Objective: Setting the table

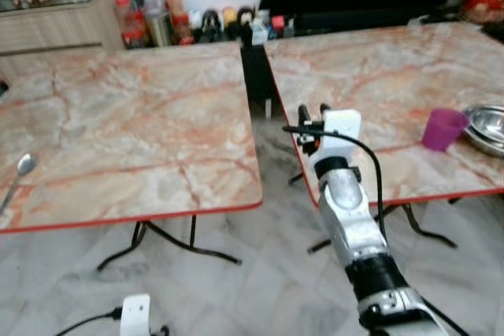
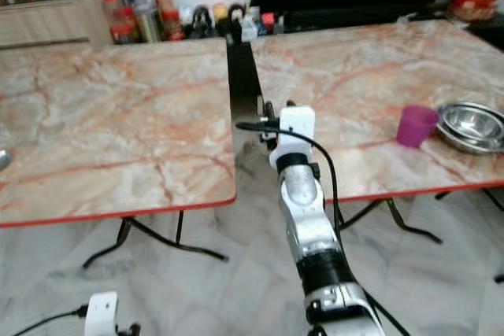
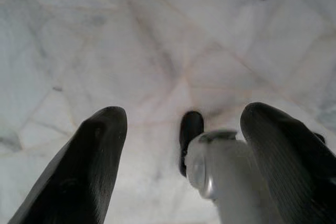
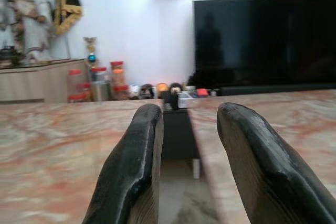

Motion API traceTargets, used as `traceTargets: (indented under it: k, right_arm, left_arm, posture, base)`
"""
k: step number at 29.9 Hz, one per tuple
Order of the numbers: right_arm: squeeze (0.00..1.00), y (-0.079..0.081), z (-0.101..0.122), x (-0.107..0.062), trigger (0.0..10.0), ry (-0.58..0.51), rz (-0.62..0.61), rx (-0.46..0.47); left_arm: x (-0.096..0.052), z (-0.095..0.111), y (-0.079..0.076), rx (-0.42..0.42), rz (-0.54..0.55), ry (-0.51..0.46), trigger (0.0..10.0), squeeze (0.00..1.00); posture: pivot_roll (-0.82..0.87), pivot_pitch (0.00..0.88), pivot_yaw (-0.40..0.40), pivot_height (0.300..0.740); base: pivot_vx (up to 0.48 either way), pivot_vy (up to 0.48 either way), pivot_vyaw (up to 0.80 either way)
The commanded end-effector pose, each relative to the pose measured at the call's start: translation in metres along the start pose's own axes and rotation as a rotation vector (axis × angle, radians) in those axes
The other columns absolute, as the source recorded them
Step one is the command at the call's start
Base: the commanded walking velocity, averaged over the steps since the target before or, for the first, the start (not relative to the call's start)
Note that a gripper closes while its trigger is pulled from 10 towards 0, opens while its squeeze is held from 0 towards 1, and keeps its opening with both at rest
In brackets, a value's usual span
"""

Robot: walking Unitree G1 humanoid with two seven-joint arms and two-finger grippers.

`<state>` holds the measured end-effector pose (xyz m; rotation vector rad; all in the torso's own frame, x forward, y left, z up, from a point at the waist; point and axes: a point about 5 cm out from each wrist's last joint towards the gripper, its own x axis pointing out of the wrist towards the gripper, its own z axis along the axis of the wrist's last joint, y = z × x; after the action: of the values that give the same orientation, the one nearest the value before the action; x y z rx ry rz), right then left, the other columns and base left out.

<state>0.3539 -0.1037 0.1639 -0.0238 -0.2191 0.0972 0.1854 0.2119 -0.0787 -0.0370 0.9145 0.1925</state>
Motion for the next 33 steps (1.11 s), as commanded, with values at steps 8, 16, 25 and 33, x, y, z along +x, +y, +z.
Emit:
traceTargets:
  k: [8,16,25,33]
  right_arm:
    - [0.0,0.0122,0.0072,0.0032,10.0,-0.018,0.038,0.003]
    - [0.0,0.0125,0.007,0.0039,10.0,-0.014,0.035,0.002]
    - [0.0,0.0115,0.0054,0.0041,10.0,-0.005,0.031,-0.001]
    - [0.0,0.0125,0.0045,0.0044,10.0,-0.002,0.032,-0.003]
  left_arm:
    - [-0.0014,-0.0052,0.0097,-0.012,0.031,0.017,10.0,0.0]
    - [-0.0011,-0.0034,0.0101,-0.007,0.031,0.014,10.0,0.0]
    - [-0.0008,-0.0023,0.01,-0.007,0.031,0.012,10.0,0.0]
    - [-0.0008,-0.002,0.0113,-0.005,0.033,0.012,10.0,0.0]
  posture:
    - [0.01,0.0,0.031,0.74]
    - [0.01,0.0,0.033,0.74]
    - [0.01,0.0,0.035,0.74]
    - [0.01,0.0,0.036,0.74]
  base:
    - [0.0,0.48,0.0]
    - [0.0,0.48,0.0]
    - [0.0,0.48,0.0]
    - [0.0,0.48,0.0]
